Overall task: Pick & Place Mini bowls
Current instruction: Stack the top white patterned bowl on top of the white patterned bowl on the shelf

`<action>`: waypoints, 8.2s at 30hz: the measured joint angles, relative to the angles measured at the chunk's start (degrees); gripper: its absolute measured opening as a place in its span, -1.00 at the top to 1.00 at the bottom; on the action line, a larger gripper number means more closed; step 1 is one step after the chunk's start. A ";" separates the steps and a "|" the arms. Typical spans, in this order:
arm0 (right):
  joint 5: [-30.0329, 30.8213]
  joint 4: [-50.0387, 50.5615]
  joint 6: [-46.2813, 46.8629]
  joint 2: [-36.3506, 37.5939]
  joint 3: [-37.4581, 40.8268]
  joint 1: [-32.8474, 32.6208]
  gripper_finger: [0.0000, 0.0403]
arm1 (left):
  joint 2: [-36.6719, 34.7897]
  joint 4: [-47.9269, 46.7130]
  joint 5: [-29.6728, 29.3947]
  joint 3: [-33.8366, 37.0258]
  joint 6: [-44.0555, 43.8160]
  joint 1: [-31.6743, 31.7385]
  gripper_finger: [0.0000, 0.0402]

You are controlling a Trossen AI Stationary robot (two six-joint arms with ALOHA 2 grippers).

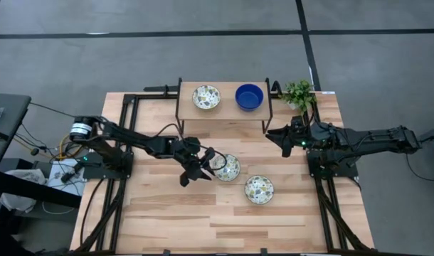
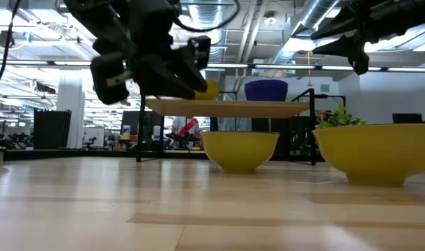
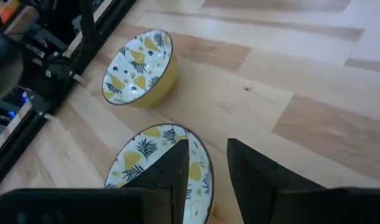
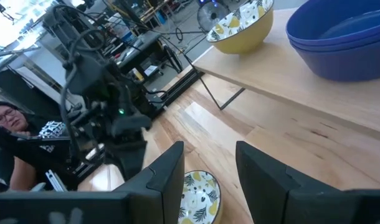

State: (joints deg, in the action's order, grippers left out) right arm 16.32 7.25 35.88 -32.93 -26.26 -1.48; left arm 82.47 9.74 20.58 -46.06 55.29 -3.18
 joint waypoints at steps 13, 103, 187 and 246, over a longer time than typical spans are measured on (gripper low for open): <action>0.04 0.02 0.15 0.00 0.00 0.02 0.33 | 7.90 0.85 -2.59 -3.50 -0.02 0.04 0.46; 0.02 0.00 -0.35 0.00 0.00 0.02 0.34 | -3.70 -1.12 -11.61 -5.54 -6.29 -0.61 0.94; 0.02 0.00 -0.30 0.00 0.00 0.02 0.34 | -11.84 -41.27 -41.51 -35.63 15.16 23.28 0.94; 0.00 0.04 -0.39 0.02 0.00 0.02 0.33 | 5.58 -60.76 -15.00 -47.81 -0.26 30.53 0.94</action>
State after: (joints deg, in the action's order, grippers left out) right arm 16.32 7.29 35.48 -32.91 -26.26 -1.45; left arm 88.05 -51.03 5.57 -93.86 55.02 27.34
